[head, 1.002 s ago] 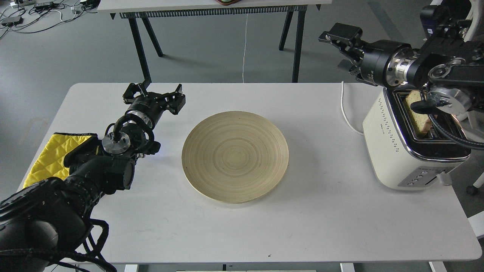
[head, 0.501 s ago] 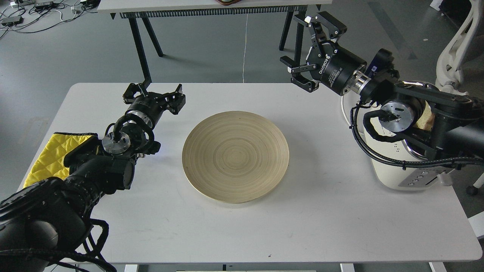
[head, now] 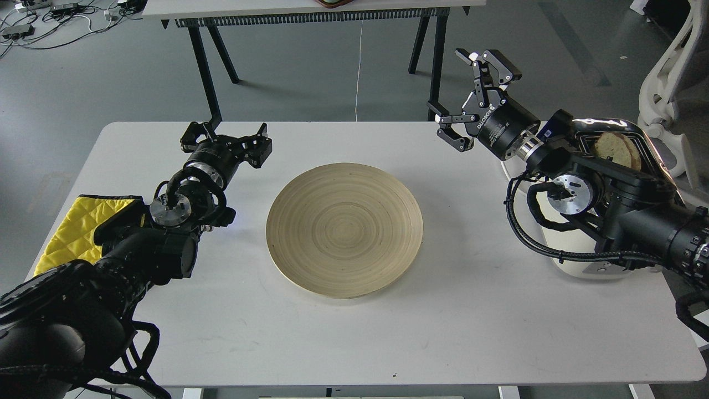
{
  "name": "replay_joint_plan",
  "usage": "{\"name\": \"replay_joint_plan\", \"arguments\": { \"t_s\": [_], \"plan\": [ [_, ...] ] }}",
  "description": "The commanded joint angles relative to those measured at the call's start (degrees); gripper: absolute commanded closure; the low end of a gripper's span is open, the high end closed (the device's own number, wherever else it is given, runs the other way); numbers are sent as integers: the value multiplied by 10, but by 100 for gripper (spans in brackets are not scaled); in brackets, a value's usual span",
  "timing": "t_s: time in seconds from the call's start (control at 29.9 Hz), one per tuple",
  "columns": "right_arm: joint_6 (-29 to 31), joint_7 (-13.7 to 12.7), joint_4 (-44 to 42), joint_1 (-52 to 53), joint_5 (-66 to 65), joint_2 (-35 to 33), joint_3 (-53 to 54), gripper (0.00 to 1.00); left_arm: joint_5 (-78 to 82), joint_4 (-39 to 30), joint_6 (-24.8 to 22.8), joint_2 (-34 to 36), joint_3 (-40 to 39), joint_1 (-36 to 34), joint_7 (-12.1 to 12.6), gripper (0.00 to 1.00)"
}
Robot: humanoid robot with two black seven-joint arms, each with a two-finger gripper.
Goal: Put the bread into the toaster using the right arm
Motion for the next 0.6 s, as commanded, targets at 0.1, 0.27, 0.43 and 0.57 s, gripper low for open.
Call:
{"name": "replay_joint_plan", "arguments": {
  "t_s": [0.1,0.27,0.43,0.57],
  "plan": [
    [0,0,-1,-34,-1,23,18,1,0,0,0,0,0,0,0,0],
    [0,0,-5,-50,-1,29,26,1,0,0,0,0,0,0,0,0],
    [0,0,-15,-50,0,30,37,1,0,0,0,0,0,0,0,0],
    [0,0,-23,-52,0,30,48,1,0,0,0,0,0,0,0,0]
  ]
}}
